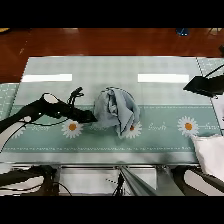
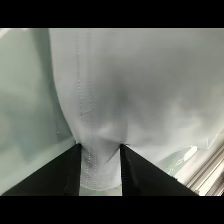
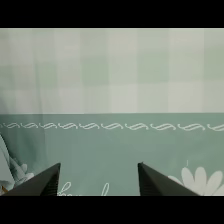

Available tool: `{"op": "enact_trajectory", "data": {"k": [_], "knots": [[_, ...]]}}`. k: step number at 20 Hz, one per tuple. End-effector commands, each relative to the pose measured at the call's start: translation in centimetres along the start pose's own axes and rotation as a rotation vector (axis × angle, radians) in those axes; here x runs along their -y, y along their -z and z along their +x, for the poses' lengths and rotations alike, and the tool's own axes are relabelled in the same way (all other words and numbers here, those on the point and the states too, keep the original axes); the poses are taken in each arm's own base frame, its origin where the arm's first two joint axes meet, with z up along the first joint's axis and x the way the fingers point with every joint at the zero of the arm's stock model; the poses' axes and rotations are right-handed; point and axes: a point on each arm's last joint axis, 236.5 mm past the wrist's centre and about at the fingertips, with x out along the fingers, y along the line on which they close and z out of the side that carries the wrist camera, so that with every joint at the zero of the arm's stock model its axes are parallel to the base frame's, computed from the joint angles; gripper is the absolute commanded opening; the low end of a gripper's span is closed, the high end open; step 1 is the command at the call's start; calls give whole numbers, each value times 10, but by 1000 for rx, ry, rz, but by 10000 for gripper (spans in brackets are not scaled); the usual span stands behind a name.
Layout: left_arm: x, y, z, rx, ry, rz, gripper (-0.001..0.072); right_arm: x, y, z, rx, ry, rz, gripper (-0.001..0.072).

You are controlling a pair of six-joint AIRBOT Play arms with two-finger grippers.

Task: Fold the shirts.

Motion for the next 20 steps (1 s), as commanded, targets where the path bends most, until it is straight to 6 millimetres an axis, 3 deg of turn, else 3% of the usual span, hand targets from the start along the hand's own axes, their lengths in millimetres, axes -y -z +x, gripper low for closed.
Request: {"op": "enact_trajectory", "data": {"k": [1, 3, 8, 12, 16, 20], "knots": [[4, -1, 4, 5, 8, 1, 203, 1, 14, 11, -35, -32, 32, 546], [4, -1, 4, 5, 8, 2, 28, -3, 21, 18, -52, -57, 50, 547], [5, 0, 3, -1, 15, 2, 27, -30, 55, 51, -132, -165, 64, 549], [16, 5, -3, -22, 41, 21, 27, -79, 89, 98, -160, -245, 23, 601], [23, 3, -8, -20, 53, 38, 27, -118, 93, 129, -86, -246, -59, 601], [27, 6, -9, -32, 63, 42, 27, -157, 105, 159, -113, -316, -17, 601]]}}
